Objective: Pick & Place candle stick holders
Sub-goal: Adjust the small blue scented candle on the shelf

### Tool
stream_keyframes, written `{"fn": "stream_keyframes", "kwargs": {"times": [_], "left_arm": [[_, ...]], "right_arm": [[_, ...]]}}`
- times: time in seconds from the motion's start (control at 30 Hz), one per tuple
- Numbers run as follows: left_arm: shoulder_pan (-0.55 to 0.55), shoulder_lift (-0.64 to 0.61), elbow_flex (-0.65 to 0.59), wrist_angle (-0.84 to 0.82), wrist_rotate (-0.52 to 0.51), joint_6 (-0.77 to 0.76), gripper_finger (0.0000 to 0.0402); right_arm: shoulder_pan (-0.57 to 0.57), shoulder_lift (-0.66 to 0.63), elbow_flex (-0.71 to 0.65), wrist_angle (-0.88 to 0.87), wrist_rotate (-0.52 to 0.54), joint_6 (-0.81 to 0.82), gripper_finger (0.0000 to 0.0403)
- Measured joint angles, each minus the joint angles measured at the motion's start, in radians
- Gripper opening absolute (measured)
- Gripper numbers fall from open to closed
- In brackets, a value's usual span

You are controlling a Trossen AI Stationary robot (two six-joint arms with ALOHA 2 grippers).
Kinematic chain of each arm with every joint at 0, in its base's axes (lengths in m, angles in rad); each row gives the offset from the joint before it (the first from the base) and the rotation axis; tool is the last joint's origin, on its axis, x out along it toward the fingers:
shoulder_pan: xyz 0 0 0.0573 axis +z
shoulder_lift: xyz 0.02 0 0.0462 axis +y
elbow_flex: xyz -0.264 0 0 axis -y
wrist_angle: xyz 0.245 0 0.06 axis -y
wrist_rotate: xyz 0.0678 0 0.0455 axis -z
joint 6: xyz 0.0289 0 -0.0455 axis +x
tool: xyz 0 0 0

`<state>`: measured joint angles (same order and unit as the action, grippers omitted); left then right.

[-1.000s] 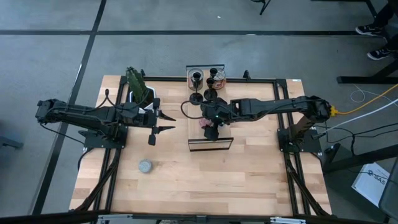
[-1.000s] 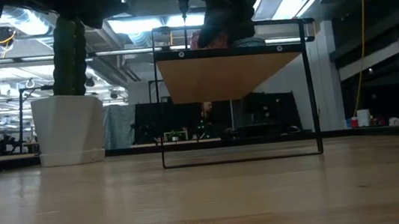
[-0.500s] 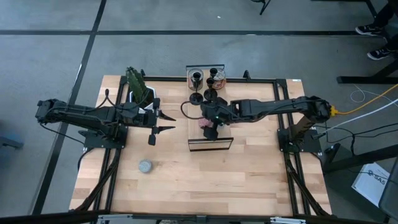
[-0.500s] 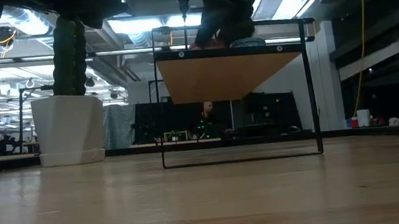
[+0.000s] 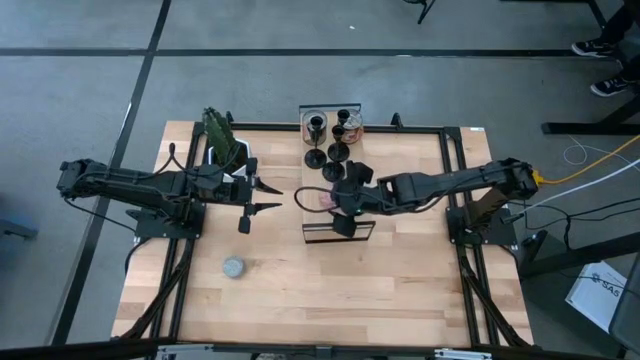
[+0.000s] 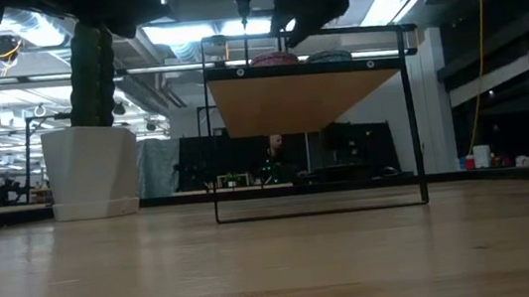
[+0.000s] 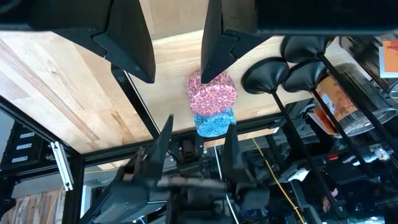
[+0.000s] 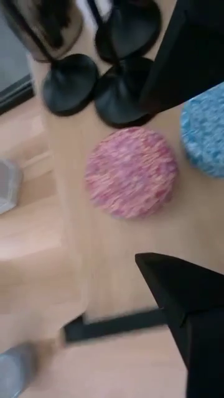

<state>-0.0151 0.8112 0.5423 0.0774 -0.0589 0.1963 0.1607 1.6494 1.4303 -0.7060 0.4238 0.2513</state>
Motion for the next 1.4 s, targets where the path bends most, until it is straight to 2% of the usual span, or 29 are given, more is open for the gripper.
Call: {"fn": "stream_keyframes", "kwargs": {"times": [0.4,0.57,0.83,1.0,1.17,1.4], "left_arm": [[0.000,0.000,0.000,-0.003,0.000,0.000,0.0123],[0.000,0.000,0.000,0.000,0.000,0.000,0.0123],[0.000,0.000,0.000,0.000,0.000,0.000,0.0122],[0.000,0.000,0.000,0.000,0.000,0.000,0.0125],[0.000,0.000,0.000,0.000,0.000,0.000,0.0122],[0.000,0.000,0.000,0.000,0.000,0.000,0.0125]], "right_arm": [[0.091,0.000,0.023,-0.088,0.022,0.110,0.0385],[0.118,-0.010,0.023,-0.201,0.088,0.303,0.0385],[0.098,-0.097,0.023,-0.336,0.069,0.586,0.0385],[0.080,-0.106,0.023,-0.430,0.065,0.733,0.0383],[0.046,-0.106,0.023,-0.444,0.068,0.874,0.0336],[-0.012,-0.088,0.021,-0.445,0.054,0.908,0.0214]]}}
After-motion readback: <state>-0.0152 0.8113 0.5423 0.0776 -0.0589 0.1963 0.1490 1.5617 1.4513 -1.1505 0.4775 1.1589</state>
